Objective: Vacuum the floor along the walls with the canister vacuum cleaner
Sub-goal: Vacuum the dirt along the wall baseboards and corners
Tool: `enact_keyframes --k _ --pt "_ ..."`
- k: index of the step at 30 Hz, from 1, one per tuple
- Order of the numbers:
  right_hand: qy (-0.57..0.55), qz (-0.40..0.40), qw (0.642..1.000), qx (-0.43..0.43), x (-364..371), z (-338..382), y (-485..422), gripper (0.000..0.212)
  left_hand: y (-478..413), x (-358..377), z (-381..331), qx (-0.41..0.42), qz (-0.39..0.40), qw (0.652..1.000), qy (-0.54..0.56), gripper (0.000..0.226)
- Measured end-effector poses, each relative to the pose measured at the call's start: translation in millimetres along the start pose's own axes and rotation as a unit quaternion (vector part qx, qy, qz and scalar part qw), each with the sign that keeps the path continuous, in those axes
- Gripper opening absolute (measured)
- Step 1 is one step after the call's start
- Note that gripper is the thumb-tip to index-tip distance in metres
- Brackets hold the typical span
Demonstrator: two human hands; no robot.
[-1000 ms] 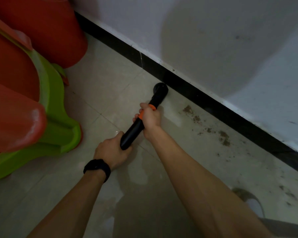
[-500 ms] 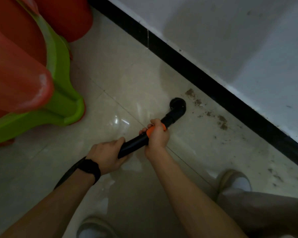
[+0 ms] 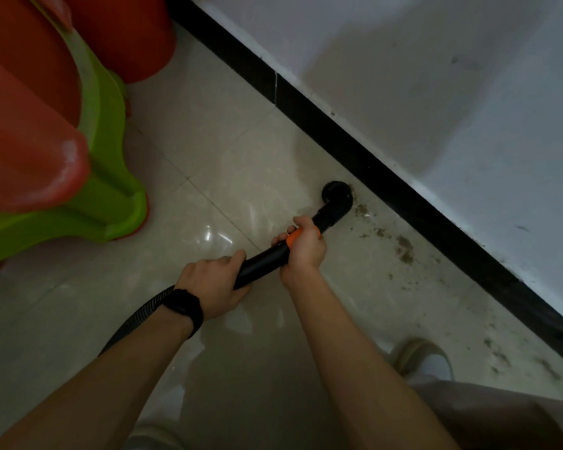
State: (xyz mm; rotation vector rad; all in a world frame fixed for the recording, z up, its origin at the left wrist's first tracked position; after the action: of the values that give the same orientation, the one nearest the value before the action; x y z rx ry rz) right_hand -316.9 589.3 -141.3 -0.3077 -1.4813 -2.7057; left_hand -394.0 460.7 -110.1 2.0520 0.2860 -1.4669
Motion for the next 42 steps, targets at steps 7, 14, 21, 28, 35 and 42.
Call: enact_keyframes --k 7,14,21,28,35,42 --pt "-0.01 -0.007 1.0 -0.007 -5 13 -10 0.009 -13 -1 -11 0.007 0.011 1.0 -0.008 0.034" --pt "-0.018 -0.009 1.0 -0.007 -10 28 -22 0.009 -25 0 -27 0.015 0.007 1.0 -0.008 0.038" --pt "0.006 0.012 1.0 -0.018 5 40 -30 0.01 -37 -1 -24 -0.021 0.0 0.998 0.061 0.024" --pt "0.002 0.109 0.994 0.012 50 33 -30 0.029 -38 -12 2 -0.111 -0.009 0.98 0.162 0.017" --pt "-0.016 0.042 0.999 0.017 31 11 -15 0.013 -17 -5 13 -0.087 0.048 0.979 0.177 0.03" --pt "-0.057 -0.019 0.997 0.041 -17 -33 25 0.013 30 13 27 -0.01 0.1 0.99 0.094 0.039"
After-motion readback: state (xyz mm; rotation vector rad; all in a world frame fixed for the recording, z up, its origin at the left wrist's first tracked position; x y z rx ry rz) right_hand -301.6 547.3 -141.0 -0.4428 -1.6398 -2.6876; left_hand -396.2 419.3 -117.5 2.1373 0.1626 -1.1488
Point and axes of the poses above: each hand's wrist, its own y-axis away from the middle knuckle, its own x-axis out of the palm, z = x × y, the point moved 7 cm from there along -y, towards the middle knuckle, and after that the axes turned 3 degrees about -z, right-handed, at the moved point
